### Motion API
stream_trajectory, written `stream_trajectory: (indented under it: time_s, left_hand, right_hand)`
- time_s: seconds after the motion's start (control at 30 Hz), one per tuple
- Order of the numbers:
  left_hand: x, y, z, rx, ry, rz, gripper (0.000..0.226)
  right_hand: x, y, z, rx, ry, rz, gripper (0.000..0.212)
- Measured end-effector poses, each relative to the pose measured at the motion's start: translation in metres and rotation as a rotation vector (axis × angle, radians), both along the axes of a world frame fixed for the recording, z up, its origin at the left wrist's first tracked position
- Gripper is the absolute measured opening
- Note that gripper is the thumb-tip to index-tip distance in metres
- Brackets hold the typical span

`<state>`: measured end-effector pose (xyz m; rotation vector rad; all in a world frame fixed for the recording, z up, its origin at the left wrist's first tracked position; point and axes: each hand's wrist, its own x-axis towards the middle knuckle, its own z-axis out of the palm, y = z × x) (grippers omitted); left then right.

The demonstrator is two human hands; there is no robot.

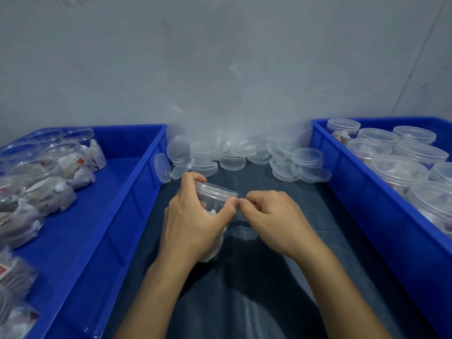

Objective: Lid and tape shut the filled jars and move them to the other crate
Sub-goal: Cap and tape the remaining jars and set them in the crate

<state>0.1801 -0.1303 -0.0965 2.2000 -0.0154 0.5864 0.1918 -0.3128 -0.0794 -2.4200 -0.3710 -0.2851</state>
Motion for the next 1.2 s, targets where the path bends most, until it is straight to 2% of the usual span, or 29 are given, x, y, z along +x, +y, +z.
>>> stream_trajectory:
  time_s: [0.17, 0.27, 0.33, 0.5, 0.53, 0.6, 0.63, 0.67, 0.7, 0.73, 0.8, 0.83, 0.87, 0.93, 1.0, 1.13, 1.2]
  left_hand:
    - [0.003, 0.013, -0.001, -0.175, 0.059, -0.082, 0.051]
    - [0.005, 0.019, -0.002, -0.388, 0.131, -0.162, 0.051]
    - [0.005, 0.019, 0.0, -0.548, 0.179, -0.233, 0.059]
    - [0.002, 0.019, 0.0, -0.902, 0.365, -0.479, 0.066]
    - [0.002, 0.023, 0.001, -0.984, 0.403, -0.535, 0.069]
    - [0.004, 0.031, 0.001, -1.216, 0.456, -0.676, 0.077]
    - [0.004, 0.034, 0.002, -1.295, 0.448, -0.743, 0.084]
    - [0.003, 0.035, 0.001, -1.31, 0.446, -0.777, 0.086]
    - [0.003, 0.032, 0.001, -1.291, 0.447, -0.794, 0.083]
    - [0.005, 0.026, -0.002, -1.243, 0.438, -0.782, 0.075]
    - [0.004, 0.011, -0.006, -1.147, 0.39, -0.639, 0.069]
    - [0.006, 0.006, -0.008, -1.124, 0.354, -0.552, 0.074]
    - [0.007, 0.002, -0.009, -1.102, 0.308, -0.492, 0.073]
    - [0.007, -0.003, -0.013, -1.035, 0.208, -0.441, 0.051]
    - [0.008, -0.004, -0.016, -0.979, 0.166, -0.427, 0.039]
    - [0.01, -0.004, -0.017, -0.907, 0.145, -0.419, 0.043]
    - [0.009, -0.005, -0.017, -0.88, 0.128, -0.403, 0.045]
  right_hand:
    - [-0.001, -0.003, 0.002, 0.082, -0.036, 0.077, 0.041]
    - [0.002, -0.003, 0.001, 0.206, -0.016, 0.128, 0.045]
    - [0.003, -0.006, 0.001, 0.334, 0.012, 0.167, 0.044]
    - [0.002, -0.018, 0.004, 0.539, 0.074, 0.235, 0.04]
    - [0.002, -0.02, 0.006, 0.662, 0.078, 0.247, 0.037]
    - [0.005, -0.026, 0.01, 1.106, 0.145, 0.315, 0.033]
    - [0.007, -0.03, 0.009, 1.225, 0.15, 0.321, 0.034]
    - [0.01, -0.033, 0.006, 1.204, 0.104, 0.26, 0.035]
    - [0.012, -0.034, 0.001, 1.052, 0.04, 0.157, 0.04]
    - [0.016, -0.033, -0.007, 0.796, -0.005, 0.056, 0.046]
    - [0.025, -0.026, -0.029, 0.134, -0.012, -0.087, 0.051]
    - [0.026, -0.02, -0.037, -0.086, -0.019, -0.089, 0.048]
    - [0.026, -0.015, -0.042, -0.165, -0.024, -0.036, 0.045]
    - [0.03, -0.013, -0.051, -0.108, -0.015, 0.098, 0.041]
    - [0.034, -0.014, -0.053, -0.057, -0.02, 0.168, 0.04]
    - [0.032, -0.015, -0.05, -0.116, 0.073, 0.118, 0.021]
    - [0.029, -0.014, -0.043, -0.05, 0.021, 0.057, 0.017]
